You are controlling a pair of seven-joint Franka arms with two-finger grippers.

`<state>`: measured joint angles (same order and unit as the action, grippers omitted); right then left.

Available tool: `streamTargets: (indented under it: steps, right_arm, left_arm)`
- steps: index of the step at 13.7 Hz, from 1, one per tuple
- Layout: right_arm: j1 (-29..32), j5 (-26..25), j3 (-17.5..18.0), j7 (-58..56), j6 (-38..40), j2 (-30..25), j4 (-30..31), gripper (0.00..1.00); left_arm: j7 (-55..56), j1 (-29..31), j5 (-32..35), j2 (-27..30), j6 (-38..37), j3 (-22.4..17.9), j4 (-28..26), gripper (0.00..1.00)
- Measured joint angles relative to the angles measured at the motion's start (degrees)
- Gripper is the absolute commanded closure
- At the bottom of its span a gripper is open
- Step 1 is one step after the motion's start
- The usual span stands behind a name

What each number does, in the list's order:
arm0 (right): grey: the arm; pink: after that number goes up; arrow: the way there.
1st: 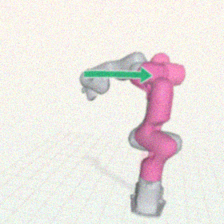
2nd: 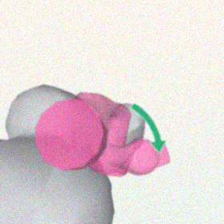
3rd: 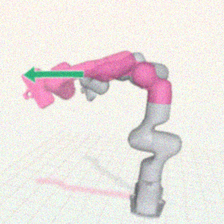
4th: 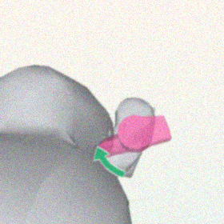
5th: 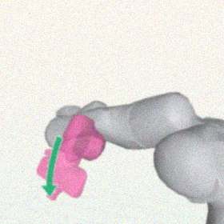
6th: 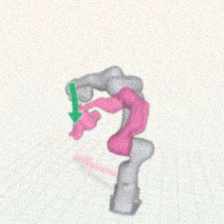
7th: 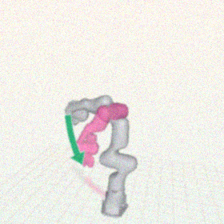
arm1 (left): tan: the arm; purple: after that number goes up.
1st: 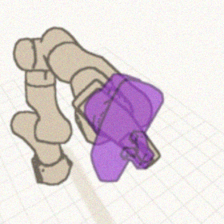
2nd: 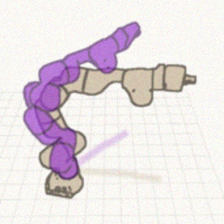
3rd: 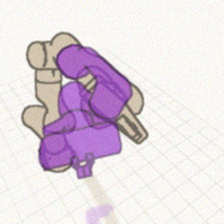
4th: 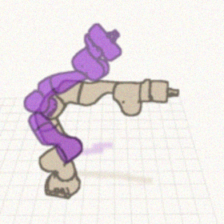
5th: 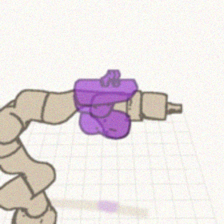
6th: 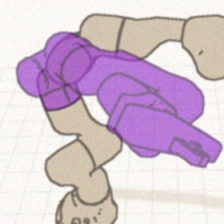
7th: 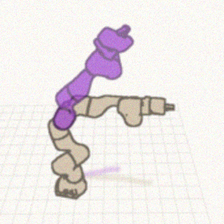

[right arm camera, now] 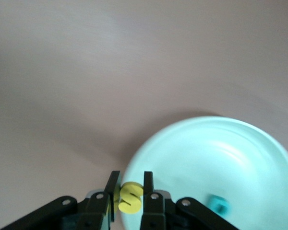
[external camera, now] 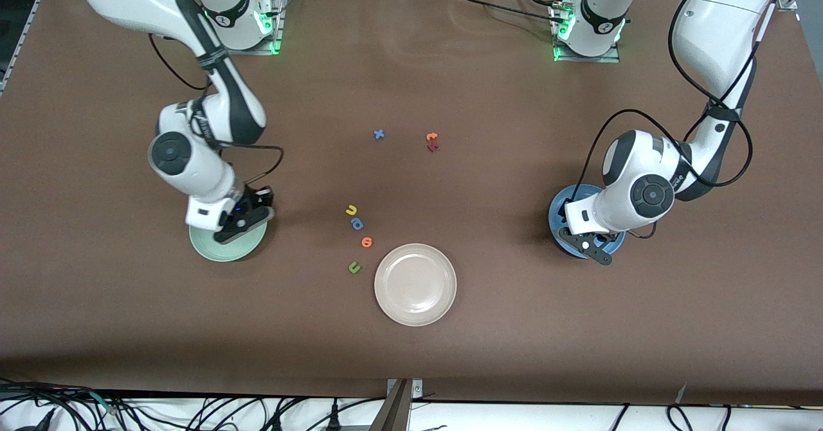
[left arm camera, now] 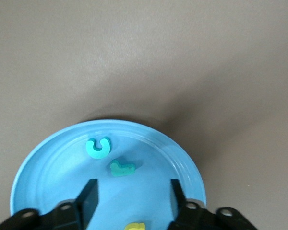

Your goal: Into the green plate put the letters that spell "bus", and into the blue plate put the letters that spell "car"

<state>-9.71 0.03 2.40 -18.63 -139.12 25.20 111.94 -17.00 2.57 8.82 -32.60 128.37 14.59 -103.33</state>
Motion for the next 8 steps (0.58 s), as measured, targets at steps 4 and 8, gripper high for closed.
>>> streamTargets:
  steps: [4,8]
  right_arm:
    - [0.0,0.1,-3.0,-0.3,0.5,0.8,0.2,0.82]
    - [-0.1,0.1,-3.1,-0.3,-0.3,3.2,0.5,0.61]
  left_arm:
    - [0.1,0.0,0.0,4.2,-3.0,0.3,1.0,0.00]
    - [0.2,0.0,0.0,10.5,-17.0,0.4,5.9,0.00]
